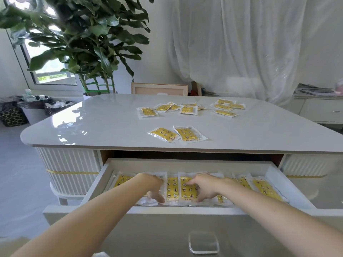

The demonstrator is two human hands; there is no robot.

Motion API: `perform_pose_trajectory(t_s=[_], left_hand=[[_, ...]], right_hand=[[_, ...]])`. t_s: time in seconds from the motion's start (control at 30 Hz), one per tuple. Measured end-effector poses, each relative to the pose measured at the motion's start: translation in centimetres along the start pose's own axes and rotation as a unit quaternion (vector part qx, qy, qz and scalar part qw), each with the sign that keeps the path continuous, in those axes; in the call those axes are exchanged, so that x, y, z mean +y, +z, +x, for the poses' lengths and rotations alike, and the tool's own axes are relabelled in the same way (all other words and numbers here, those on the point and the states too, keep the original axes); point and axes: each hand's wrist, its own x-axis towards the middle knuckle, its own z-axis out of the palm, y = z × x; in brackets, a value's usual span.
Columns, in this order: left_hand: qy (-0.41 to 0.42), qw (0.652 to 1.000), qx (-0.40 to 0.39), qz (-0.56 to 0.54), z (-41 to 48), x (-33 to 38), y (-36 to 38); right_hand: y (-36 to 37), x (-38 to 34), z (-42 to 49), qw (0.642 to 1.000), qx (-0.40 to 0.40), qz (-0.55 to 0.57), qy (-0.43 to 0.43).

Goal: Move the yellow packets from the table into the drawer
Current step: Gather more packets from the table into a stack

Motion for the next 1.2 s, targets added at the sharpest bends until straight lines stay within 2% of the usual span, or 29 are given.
perform_pose_trajectory(t_s=[0.27,0.4,0.53,0.7,0.87,1.03,1.13,1.2], left_hand=[[0.041,0.997,0.045,-0.041,-4.2,-1.2,-3.4],[0.093,0.985,0.109,-0.099,-7.7,-1.6,-6.2],[0.093,0.950,0.224,-0.198,-8.8,-2.9,-7.9],[0.032,0.898,0.340,-0.276,-6.6,-4.1,-8.4],[-0.007,0.894,0.335,-0.297,-3.4,-3.5,-9.3],[-0.060,0.881,0.295,-0.366,0.2,-2.2,-10.7],[-0.123,0.884,0.282,-0.353,2.3,-2.4,-10.9],[-0.140,0.888,0.278,-0.340,3.2,-3.1,-10.9]], right_hand=[[-5.2,0.1,-3.8,0.995,0.047,0.080,-0.029],[-8.3,0.4,-6.1,0.980,0.102,0.167,-0.041],[-10.5,1.0,-6.6,0.948,0.181,0.261,-0.020],[-11.3,2.2,-4.4,0.909,0.262,0.322,0.040],[-11.6,1.4,-0.6,0.908,0.273,0.312,0.053],[-11.7,0.3,3.5,0.933,0.218,0.273,0.082],[-11.4,0.5,5.0,0.941,0.224,0.228,0.111],[-11.6,0.7,4.9,0.932,0.239,0.253,0.106]])
